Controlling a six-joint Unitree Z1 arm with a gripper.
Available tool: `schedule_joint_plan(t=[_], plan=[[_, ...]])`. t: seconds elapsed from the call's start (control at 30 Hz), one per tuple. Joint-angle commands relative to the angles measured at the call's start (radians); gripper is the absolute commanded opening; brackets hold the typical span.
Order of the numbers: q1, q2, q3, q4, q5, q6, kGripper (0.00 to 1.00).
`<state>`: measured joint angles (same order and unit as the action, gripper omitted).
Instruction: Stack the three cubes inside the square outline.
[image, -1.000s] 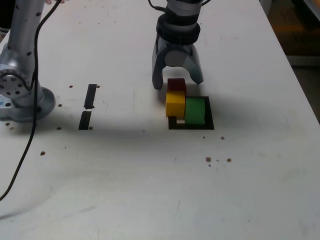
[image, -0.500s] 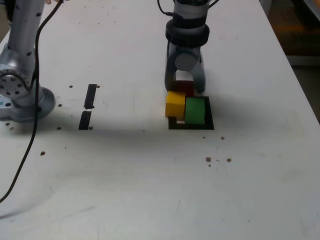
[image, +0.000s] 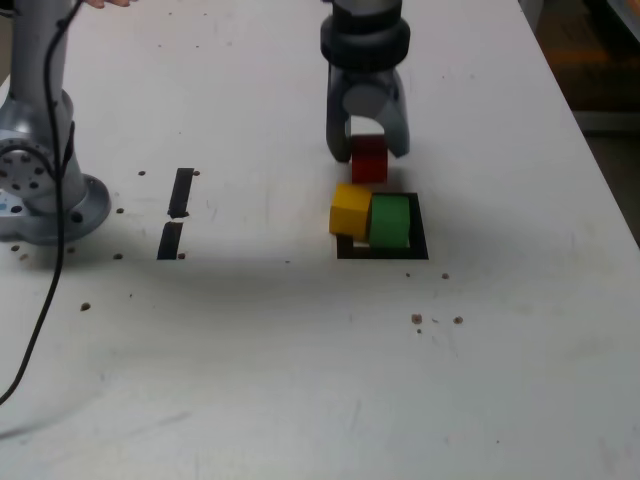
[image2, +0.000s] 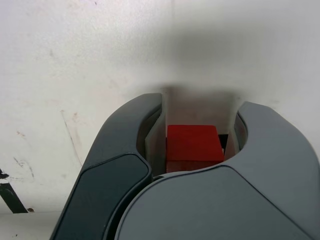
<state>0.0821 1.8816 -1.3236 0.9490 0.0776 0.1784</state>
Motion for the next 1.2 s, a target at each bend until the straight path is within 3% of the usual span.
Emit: schedule_joint_plan(t=[0.0,0.13,0.3,0.7,1.17], plan=[[-0.012,-0.03,0.0,0.006,0.016,-0.011,0.23],[-0.03,-0.072,-0.004,0.015,0.031,-0.023,0.23],[-0.052,-0.08,-0.069,0.023,0.02,-0.027,0.23],[-0.156,0.049,-0.272,0.0,-0.013,-0.043,0.21],[-0.242,0.131,-0.275,-0.014,-0.073,-0.126,0.21]])
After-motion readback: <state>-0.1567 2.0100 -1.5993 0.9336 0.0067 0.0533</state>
